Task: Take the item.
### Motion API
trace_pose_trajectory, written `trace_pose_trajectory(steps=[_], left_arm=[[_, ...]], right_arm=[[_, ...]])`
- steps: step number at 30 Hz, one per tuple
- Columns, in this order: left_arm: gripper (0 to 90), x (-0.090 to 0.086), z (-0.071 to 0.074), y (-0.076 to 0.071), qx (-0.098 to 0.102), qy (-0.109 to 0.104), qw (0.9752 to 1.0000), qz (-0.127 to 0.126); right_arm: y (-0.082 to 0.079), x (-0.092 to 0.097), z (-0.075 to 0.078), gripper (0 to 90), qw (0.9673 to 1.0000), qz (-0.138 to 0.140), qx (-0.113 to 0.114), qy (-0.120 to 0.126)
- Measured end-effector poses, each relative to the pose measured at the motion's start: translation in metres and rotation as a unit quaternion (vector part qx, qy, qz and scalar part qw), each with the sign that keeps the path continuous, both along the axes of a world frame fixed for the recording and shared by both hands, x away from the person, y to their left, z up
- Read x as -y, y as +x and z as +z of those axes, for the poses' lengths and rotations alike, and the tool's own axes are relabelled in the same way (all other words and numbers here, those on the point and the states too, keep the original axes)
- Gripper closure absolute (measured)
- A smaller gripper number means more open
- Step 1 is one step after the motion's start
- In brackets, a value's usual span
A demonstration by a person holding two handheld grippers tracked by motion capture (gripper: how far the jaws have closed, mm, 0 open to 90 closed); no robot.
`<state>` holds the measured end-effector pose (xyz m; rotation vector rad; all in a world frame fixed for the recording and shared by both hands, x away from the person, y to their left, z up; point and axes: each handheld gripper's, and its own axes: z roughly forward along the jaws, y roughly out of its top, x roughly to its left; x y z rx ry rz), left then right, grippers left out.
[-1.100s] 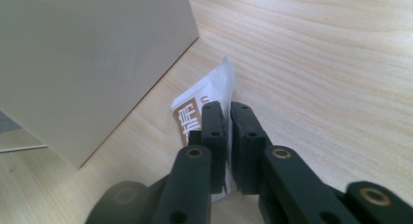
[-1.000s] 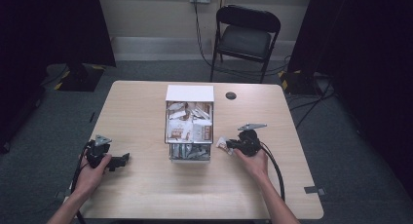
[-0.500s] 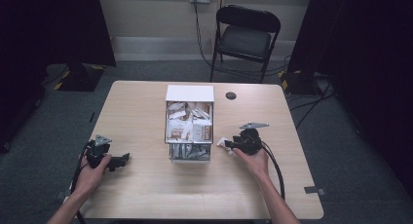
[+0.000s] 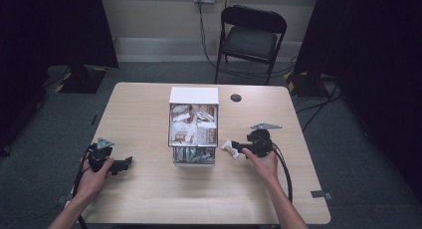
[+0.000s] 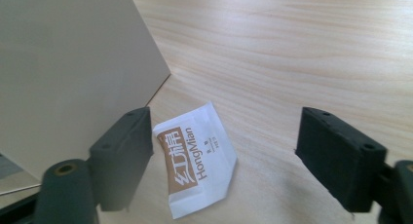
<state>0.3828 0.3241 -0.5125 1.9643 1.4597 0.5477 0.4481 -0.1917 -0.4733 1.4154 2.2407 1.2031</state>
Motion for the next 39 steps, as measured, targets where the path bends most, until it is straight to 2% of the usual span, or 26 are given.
trace_pose_trajectory(steps=[4,7,14,19,24,30,39], left_arm=[[0.0,0.000,0.000,0.000,0.000,0.000,1.0000,0.000],[0.0,0.000,0.000,0.000,0.000,0.000,1.0000,0.000],[0.0,0.000,0.000,0.000,0.000,0.000,1.0000,0.000],[0.0,0.000,0.000,0.000,0.000,0.000,1.0000,0.000],[0.0,0.000,0.000,0.000,0.000,0.000,1.0000,0.000],[0.0,0.000,0.000,0.000,0.000,0.000,1.0000,0.000],[0.0,0.000,0.000,0.000,0.000,0.000,1.0000,0.000]], right_arm=[[-0.005,0.005,0.009,16.6,0.9999,-0.007,0.003,0.008],[-0.011,0.007,0.016,15.5,0.9999,-0.007,0.010,0.002],[-0.025,0.013,0.031,15.5,0.9997,-0.010,0.020,0.008],[-0.037,0.026,0.038,16.5,0.9988,-0.013,0.024,0.039],[-0.049,0.039,0.045,16.5,0.9983,-0.025,0.030,0.043],[-0.061,0.055,0.050,17.4,0.9982,-0.051,0.028,0.019],[-0.070,0.083,0.038,20.1,0.9959,-0.090,-0.001,-0.008]])
